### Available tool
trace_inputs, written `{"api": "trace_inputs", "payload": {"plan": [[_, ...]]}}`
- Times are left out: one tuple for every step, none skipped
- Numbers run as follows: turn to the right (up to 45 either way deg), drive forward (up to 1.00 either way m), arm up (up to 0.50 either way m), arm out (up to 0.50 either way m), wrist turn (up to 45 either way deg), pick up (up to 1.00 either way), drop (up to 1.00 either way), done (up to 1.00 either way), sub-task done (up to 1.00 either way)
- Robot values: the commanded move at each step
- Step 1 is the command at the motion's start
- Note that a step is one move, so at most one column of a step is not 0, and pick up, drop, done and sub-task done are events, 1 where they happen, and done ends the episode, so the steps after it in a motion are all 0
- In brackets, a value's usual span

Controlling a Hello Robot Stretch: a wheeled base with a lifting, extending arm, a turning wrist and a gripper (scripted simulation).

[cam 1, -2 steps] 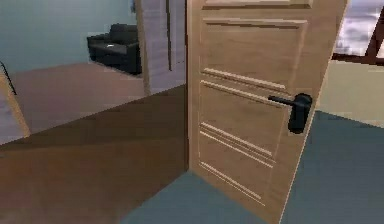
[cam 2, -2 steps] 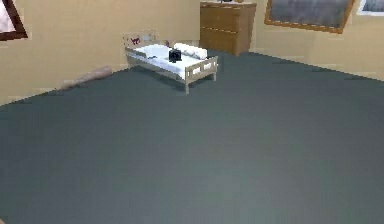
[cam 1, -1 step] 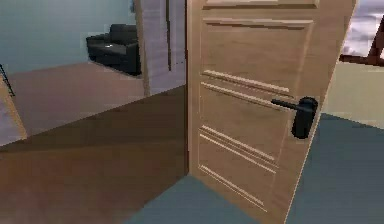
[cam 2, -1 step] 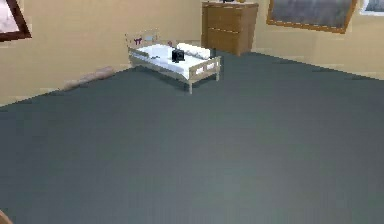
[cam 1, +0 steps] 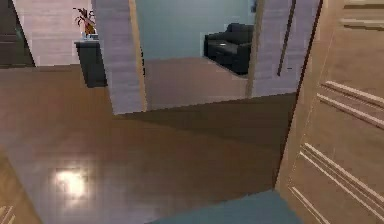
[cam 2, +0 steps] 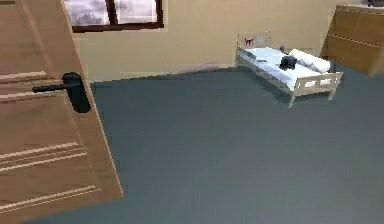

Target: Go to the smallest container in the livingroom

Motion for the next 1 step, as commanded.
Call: {"api": "trace_inputs", "payload": {"plan": [[0.0,1.0,0.0,0.0,0.0,0.0,0.0,0.0,0.0]]}}
